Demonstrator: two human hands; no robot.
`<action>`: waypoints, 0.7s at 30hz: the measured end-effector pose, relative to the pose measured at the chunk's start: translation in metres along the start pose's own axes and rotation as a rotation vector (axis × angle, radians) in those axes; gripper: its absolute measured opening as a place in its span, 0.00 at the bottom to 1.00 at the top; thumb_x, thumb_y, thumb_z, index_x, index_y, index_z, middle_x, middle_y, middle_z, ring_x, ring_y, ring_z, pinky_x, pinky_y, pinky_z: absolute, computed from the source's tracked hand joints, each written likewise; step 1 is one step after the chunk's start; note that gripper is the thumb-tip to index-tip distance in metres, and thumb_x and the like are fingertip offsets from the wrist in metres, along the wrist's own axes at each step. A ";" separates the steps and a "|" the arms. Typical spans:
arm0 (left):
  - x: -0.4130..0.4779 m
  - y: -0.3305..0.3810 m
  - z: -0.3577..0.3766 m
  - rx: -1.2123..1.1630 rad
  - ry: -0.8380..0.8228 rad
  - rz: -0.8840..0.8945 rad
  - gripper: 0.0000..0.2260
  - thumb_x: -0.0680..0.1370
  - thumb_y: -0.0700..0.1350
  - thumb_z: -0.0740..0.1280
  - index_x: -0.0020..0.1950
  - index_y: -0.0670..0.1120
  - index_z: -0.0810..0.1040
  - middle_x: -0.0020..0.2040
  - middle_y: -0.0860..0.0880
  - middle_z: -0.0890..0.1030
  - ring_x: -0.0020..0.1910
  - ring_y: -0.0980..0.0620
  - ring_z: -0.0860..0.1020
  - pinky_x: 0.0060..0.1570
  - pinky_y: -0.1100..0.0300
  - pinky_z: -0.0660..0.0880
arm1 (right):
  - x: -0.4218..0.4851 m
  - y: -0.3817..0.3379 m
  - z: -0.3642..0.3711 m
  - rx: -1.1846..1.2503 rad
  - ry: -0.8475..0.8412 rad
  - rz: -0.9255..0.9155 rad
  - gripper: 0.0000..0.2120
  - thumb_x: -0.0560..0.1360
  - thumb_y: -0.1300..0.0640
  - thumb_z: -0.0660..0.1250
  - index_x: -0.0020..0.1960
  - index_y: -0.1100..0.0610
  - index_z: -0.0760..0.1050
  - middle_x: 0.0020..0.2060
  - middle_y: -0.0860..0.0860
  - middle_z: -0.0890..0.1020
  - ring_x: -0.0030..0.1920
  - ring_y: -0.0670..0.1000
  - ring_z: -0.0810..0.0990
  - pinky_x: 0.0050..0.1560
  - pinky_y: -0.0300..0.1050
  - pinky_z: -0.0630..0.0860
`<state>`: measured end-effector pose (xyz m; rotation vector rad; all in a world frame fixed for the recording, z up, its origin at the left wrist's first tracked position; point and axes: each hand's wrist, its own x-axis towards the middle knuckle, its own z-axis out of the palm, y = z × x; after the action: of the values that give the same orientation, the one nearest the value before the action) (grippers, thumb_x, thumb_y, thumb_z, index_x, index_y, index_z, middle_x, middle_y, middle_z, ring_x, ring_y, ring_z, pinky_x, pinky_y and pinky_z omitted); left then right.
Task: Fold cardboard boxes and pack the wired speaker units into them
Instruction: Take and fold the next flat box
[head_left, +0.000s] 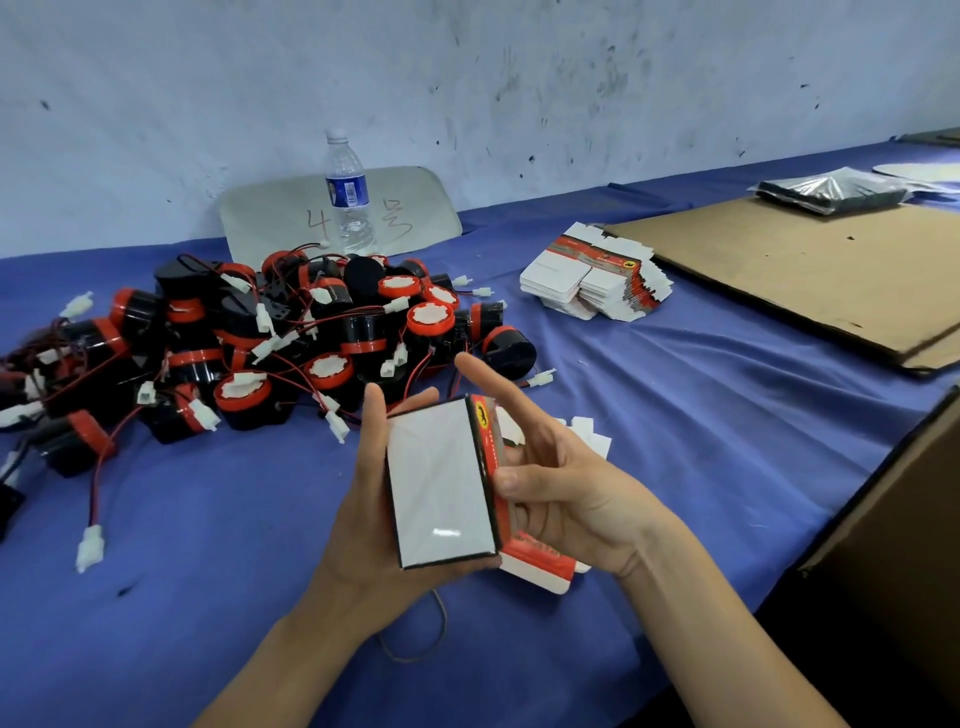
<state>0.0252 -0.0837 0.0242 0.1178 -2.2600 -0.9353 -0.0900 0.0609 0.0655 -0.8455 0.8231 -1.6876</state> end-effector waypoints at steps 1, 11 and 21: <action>0.002 -0.003 -0.002 -0.045 -0.044 -0.049 0.54 0.57 0.77 0.68 0.77 0.52 0.59 0.71 0.61 0.67 0.69 0.58 0.68 0.66 0.48 0.67 | -0.001 -0.002 0.002 0.009 0.029 -0.042 0.37 0.70 0.71 0.67 0.72 0.43 0.65 0.46 0.55 0.84 0.43 0.52 0.84 0.41 0.46 0.82; 0.020 -0.071 -0.019 0.331 0.068 -0.392 0.22 0.77 0.42 0.69 0.70 0.46 0.72 0.73 0.45 0.68 0.77 0.46 0.55 0.72 0.55 0.54 | -0.009 -0.014 -0.006 -1.859 0.446 -0.107 0.41 0.72 0.63 0.59 0.75 0.33 0.47 0.45 0.45 0.78 0.47 0.51 0.72 0.44 0.46 0.70; 0.021 -0.051 -0.001 0.346 -0.170 -0.146 0.18 0.79 0.51 0.64 0.70 0.53 0.72 0.68 0.55 0.73 0.75 0.56 0.57 0.74 0.53 0.51 | -0.001 -0.001 -0.010 -1.676 0.391 -0.321 0.27 0.74 0.70 0.61 0.69 0.50 0.71 0.48 0.52 0.80 0.53 0.53 0.73 0.54 0.43 0.70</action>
<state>0.0016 -0.1284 0.0029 0.3732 -2.5834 -0.6373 -0.0990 0.0629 0.0604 -1.7687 2.5766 -1.1017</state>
